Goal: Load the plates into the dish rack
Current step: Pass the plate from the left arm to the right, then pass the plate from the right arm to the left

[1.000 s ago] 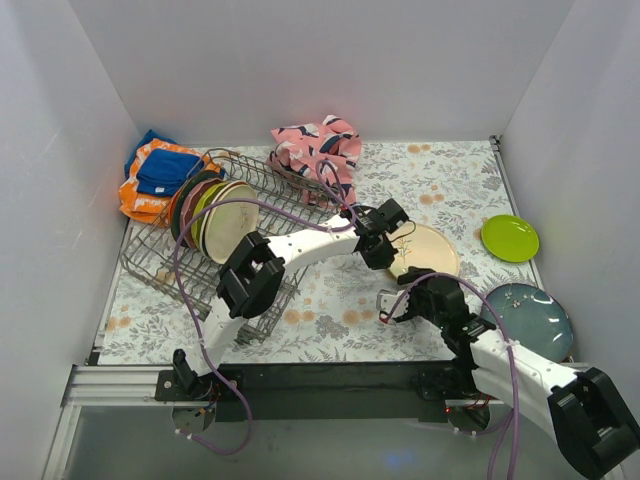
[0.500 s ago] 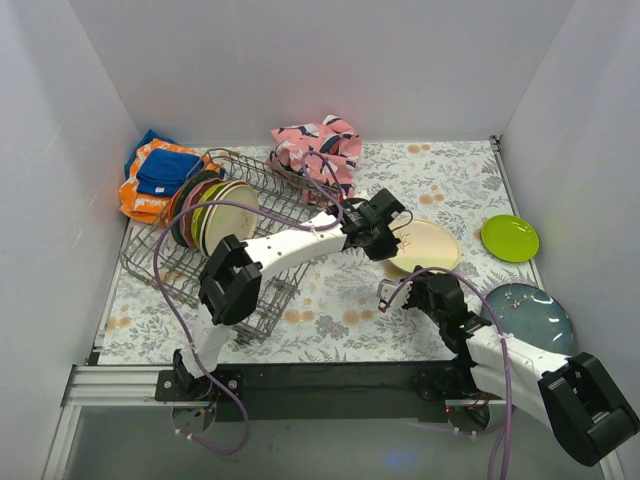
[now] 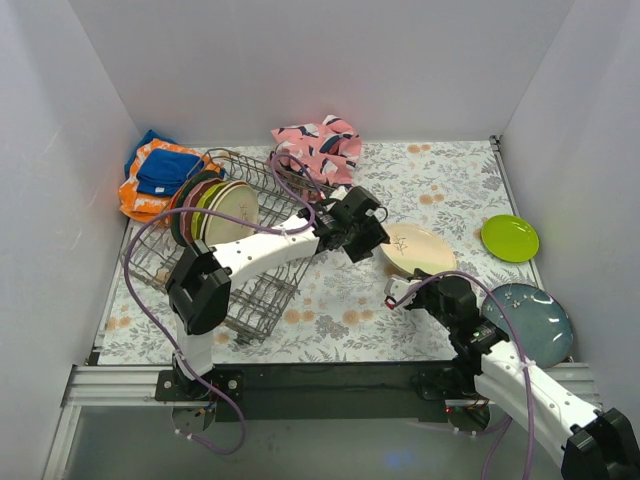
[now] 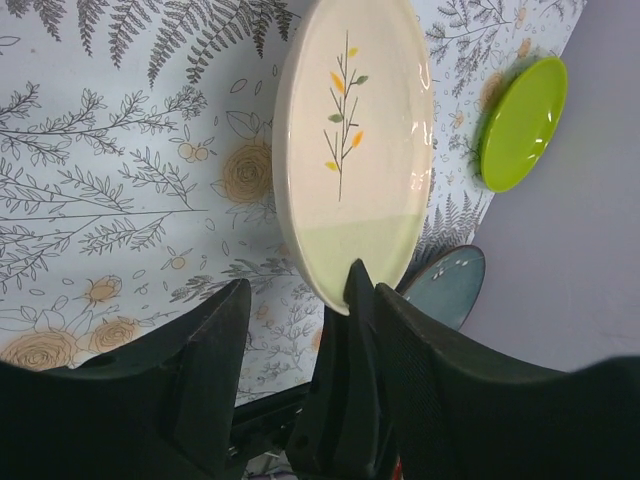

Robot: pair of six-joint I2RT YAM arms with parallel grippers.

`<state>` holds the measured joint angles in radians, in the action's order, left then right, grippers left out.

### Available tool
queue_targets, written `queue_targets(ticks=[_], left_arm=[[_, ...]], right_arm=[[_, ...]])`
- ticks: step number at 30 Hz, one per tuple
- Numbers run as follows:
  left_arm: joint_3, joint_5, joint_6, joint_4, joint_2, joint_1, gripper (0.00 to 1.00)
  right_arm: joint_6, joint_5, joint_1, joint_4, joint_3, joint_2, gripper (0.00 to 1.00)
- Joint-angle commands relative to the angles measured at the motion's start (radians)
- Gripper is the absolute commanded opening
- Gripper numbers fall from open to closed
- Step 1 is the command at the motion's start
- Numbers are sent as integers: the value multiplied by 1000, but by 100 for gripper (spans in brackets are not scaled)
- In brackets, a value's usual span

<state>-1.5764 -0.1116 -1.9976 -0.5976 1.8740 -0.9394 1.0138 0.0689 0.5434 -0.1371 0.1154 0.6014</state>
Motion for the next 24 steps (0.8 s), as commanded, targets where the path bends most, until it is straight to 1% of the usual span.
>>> queue_targets(ticks=[1, 4, 5, 6, 14, 18, 24], left_arm=[[1, 30, -161, 48, -27, 5, 52], [-8, 36, -164, 50, -18, 7, 52], [-7, 38, -168, 51, -18, 8, 55], [-5, 46, -170, 51, -15, 11, 56], [21, 52, -208, 68, -13, 21, 56], [33, 50, -214, 68, -15, 24, 57], [61, 53, -222, 102, -9, 40, 57]], right_arm=[[-138, -115, 4, 57, 75, -78, 1], [-168, -129, 4, 80, 110, -77, 1], [-176, -135, 3, 83, 127, -75, 1], [-188, -150, 3, 86, 135, -72, 1], [-271, -178, 3, 99, 213, -37, 1], [-316, -155, 3, 102, 257, -2, 1], [-392, -201, 3, 125, 319, 11, 1]])
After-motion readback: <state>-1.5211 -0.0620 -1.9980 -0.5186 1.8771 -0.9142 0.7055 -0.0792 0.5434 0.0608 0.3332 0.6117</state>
